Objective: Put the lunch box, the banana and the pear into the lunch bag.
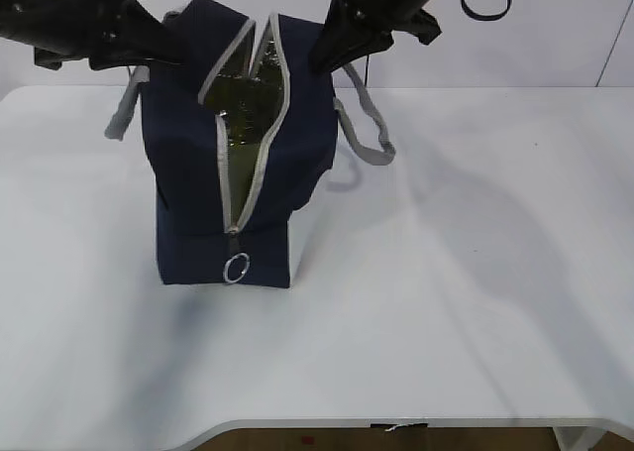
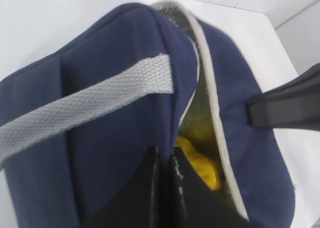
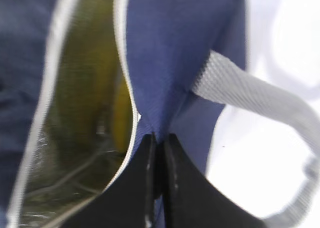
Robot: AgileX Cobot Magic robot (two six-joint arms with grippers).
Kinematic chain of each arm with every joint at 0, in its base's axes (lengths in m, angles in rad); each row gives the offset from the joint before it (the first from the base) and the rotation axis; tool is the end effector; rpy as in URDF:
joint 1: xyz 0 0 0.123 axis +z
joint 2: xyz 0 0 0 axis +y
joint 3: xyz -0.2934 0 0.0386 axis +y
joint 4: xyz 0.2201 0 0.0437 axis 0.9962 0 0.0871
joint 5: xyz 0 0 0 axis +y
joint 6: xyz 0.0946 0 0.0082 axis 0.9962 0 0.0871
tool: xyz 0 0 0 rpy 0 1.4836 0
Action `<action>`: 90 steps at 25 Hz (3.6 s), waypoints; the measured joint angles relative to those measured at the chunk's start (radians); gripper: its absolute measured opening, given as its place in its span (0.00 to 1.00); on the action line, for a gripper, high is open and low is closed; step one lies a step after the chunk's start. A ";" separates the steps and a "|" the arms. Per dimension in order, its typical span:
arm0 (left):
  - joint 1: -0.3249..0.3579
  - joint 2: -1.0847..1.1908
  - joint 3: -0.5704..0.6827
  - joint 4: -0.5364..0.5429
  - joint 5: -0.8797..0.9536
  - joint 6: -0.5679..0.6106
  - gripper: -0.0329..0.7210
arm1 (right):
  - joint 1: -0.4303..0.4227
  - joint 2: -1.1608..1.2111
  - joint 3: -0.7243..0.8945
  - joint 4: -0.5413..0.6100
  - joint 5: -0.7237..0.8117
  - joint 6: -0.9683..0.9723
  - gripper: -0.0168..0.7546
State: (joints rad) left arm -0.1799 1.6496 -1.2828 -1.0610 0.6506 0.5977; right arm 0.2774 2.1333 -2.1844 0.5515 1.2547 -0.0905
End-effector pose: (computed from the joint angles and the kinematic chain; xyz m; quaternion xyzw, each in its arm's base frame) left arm 0.3329 -0.1116 0.3265 0.0460 0.8659 -0.3522 0.3523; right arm 0.4165 0.1678 0.3334 -0.1477 0.9261 0.2902 0.1905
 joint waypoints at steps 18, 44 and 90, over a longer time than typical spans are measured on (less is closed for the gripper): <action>-0.239 0.004 -0.030 -0.052 -0.107 0.007 0.04 | 0.000 -0.235 0.260 -0.238 0.004 -0.010 0.03; -0.343 0.064 -0.031 -0.183 -0.221 0.009 0.04 | 0.000 -0.359 0.339 -0.405 0.015 -0.013 0.03; -0.285 -0.080 -0.041 -0.023 -0.138 0.009 0.51 | -0.039 -0.515 0.339 -0.361 0.006 -0.048 0.54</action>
State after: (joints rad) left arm -0.4645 1.5701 -1.3241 -1.0837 0.5121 0.6067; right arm 0.2387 1.6179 -1.8450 0.1905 1.2610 -0.1384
